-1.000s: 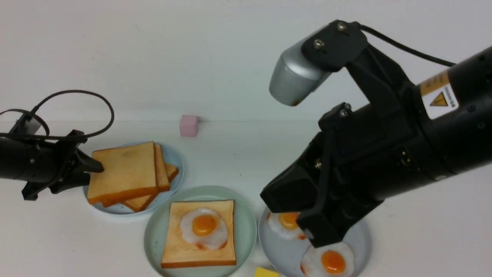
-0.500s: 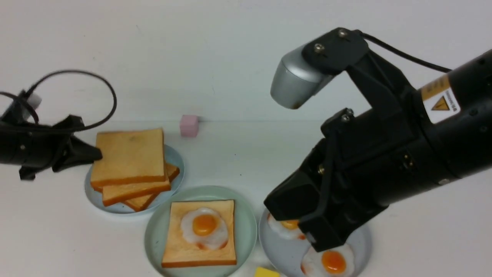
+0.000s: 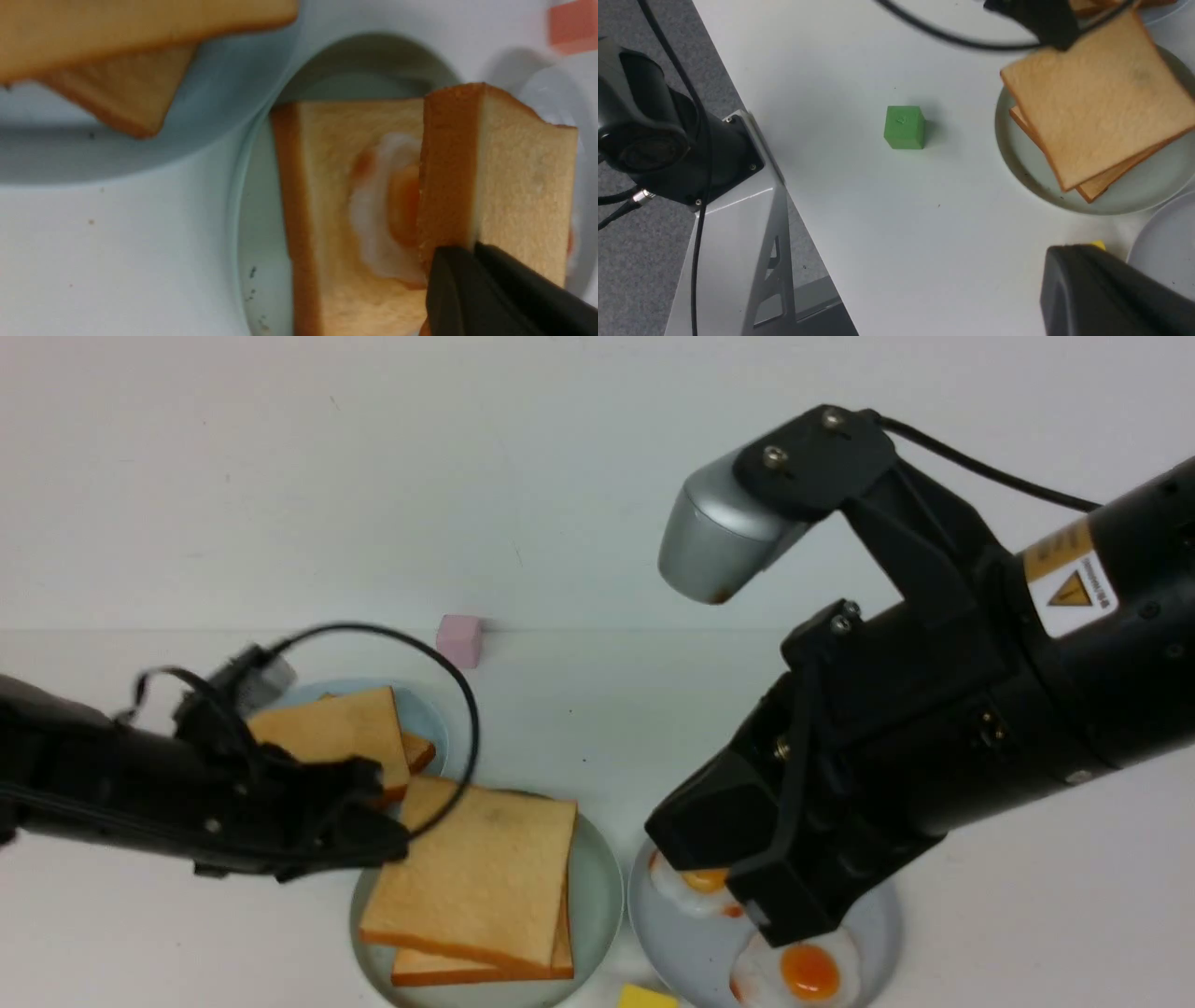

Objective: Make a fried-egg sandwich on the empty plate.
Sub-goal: Use the left arm to place a slice of bread on the fried egg in the middle

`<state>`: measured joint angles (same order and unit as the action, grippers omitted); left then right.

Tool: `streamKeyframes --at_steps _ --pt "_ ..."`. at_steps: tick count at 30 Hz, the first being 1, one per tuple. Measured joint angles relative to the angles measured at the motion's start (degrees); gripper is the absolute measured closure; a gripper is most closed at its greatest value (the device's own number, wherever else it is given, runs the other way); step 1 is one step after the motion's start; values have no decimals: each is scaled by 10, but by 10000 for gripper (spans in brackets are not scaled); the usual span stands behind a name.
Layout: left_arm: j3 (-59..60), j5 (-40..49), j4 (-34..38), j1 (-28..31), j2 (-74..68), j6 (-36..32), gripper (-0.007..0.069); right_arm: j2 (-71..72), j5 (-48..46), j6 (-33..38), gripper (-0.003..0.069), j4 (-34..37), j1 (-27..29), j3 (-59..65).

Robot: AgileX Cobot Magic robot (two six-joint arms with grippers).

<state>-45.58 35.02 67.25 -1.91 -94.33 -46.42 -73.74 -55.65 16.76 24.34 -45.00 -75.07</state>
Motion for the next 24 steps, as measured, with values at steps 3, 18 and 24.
streamKeyframes --at_steps 3,18,24 --pt "1 -43 28 -27 -18 -3 627 0 -2 0 653 0 0 0" --pt "1 -86 -39 -44 2 82 216 9 -14 -36 627 -14 0 0" --pt "-19 -34 -233 -37 100 220 78 66 -45 -137 617 -159 -1 9"
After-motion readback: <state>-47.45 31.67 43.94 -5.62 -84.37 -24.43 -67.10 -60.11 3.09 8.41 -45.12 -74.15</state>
